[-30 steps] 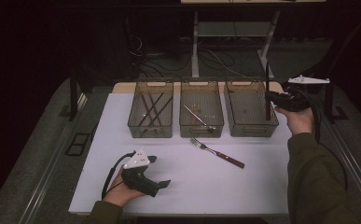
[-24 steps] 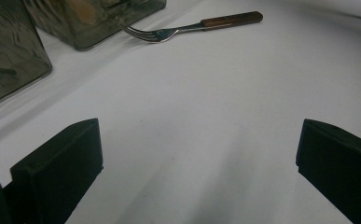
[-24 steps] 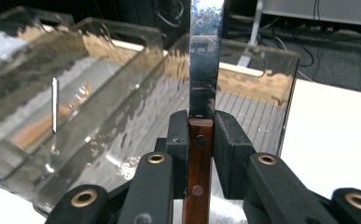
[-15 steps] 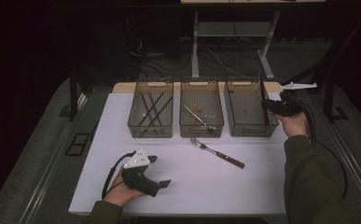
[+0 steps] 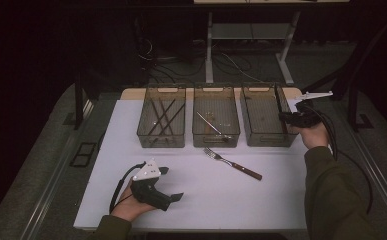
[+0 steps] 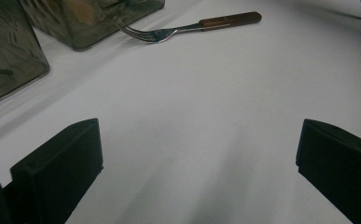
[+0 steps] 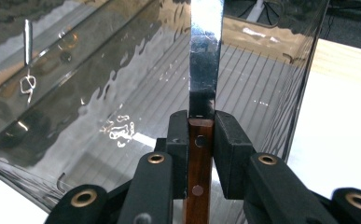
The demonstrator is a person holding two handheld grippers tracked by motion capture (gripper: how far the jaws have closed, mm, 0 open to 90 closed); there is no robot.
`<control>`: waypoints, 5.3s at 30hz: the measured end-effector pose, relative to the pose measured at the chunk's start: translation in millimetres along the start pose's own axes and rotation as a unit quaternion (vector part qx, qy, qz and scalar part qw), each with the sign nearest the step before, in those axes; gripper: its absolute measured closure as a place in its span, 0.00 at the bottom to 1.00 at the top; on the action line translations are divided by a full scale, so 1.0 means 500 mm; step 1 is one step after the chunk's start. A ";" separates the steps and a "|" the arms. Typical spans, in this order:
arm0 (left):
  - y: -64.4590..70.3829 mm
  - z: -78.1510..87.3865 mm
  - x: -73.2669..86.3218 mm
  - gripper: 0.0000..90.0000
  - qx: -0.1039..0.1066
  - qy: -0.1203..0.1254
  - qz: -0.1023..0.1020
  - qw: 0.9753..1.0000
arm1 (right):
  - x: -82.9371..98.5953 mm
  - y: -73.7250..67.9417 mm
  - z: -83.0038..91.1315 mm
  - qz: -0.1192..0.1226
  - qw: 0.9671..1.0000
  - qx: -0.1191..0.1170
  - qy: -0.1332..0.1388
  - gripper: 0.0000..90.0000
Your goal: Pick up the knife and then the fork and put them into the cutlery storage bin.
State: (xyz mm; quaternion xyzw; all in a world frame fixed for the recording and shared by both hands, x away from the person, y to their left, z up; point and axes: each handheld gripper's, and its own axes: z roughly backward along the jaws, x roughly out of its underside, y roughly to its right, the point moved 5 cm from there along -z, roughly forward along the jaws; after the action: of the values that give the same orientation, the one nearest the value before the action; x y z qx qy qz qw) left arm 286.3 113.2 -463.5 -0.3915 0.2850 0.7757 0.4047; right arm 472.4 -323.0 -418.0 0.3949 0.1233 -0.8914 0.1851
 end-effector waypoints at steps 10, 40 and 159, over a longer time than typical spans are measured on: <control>0.000 0.001 0.000 0.00 0.000 0.000 0.001 1.000 | 0.008 -0.004 -0.019 0.013 0.999 0.007 -0.040 0.85; 0.001 0.003 0.000 0.00 -0.002 0.002 0.000 1.000 | -0.002 -0.076 0.063 -0.015 0.996 -0.066 0.060 0.39; 0.001 0.002 0.000 0.00 0.002 -0.002 -0.009 1.000 | 0.143 -0.350 -0.054 0.240 0.941 -0.172 -0.165 0.84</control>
State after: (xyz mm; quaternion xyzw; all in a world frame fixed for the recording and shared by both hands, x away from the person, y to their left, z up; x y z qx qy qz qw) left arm 285.4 113.7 -462.8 -0.3916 0.2821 0.7724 0.4129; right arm 371.1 -171.9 -476.6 0.2221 0.1445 -0.8384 0.4764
